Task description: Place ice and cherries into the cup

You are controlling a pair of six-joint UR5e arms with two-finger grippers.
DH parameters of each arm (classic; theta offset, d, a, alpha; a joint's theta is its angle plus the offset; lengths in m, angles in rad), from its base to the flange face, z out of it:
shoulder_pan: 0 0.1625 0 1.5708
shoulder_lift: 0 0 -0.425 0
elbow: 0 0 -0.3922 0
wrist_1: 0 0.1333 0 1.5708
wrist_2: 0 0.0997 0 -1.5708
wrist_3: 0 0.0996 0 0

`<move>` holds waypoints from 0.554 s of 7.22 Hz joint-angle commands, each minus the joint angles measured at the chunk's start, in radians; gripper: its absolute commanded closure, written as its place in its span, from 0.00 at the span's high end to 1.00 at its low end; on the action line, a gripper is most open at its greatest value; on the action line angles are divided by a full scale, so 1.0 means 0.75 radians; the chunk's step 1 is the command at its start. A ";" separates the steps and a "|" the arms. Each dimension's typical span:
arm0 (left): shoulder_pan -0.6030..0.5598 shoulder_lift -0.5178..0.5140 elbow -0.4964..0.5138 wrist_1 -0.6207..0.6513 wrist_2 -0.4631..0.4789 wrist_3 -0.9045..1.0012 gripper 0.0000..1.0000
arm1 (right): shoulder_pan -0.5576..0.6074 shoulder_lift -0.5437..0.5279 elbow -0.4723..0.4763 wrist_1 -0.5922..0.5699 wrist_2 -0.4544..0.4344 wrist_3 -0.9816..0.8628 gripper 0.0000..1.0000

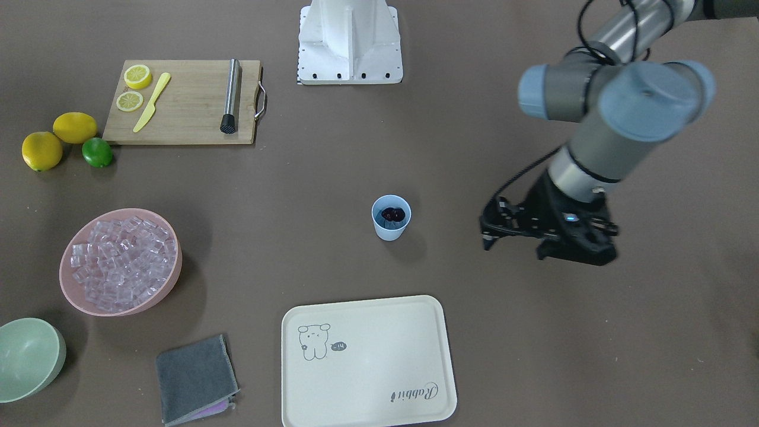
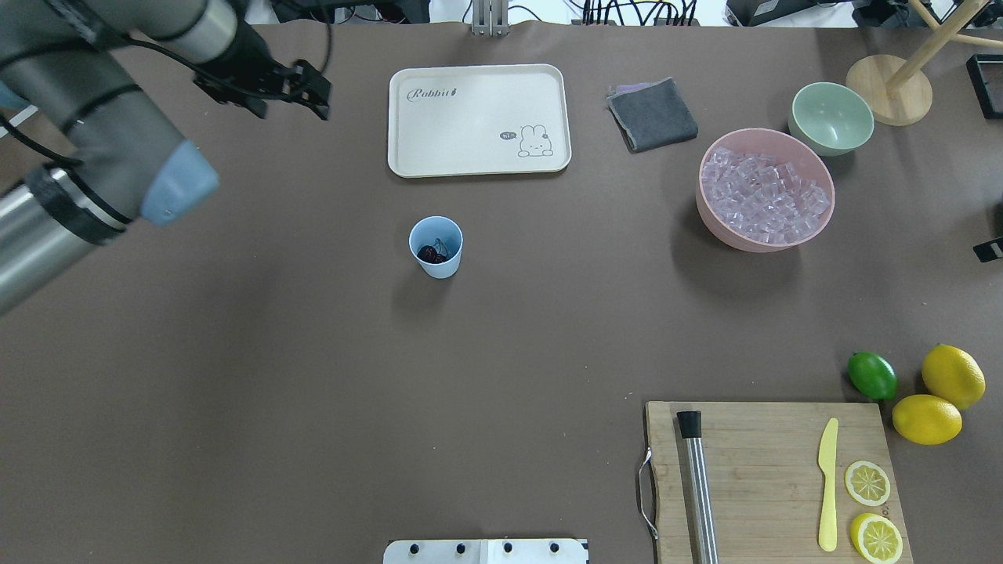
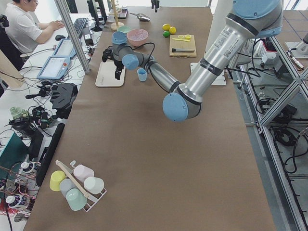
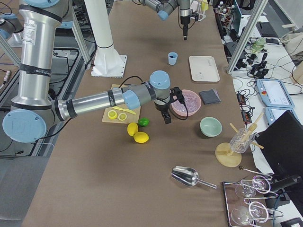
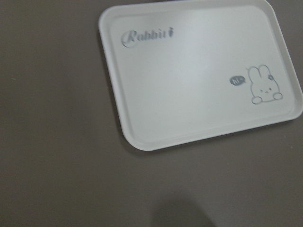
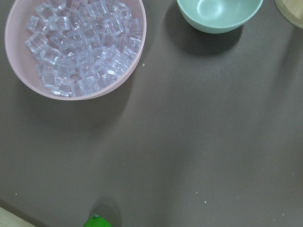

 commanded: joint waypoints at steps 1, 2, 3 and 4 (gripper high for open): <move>-0.319 0.243 -0.020 0.053 -0.138 0.454 0.96 | 0.000 0.002 -0.005 0.000 0.001 -0.002 0.98; -0.464 0.386 -0.030 0.061 -0.260 0.763 0.96 | 0.000 0.002 -0.003 0.002 0.003 -0.002 0.98; -0.568 0.515 -0.030 0.053 -0.330 0.937 0.97 | 0.000 0.004 -0.003 0.002 0.011 -0.002 0.98; -0.596 0.573 -0.054 0.055 -0.339 0.967 0.97 | 0.000 0.012 -0.011 0.000 0.017 -0.002 0.98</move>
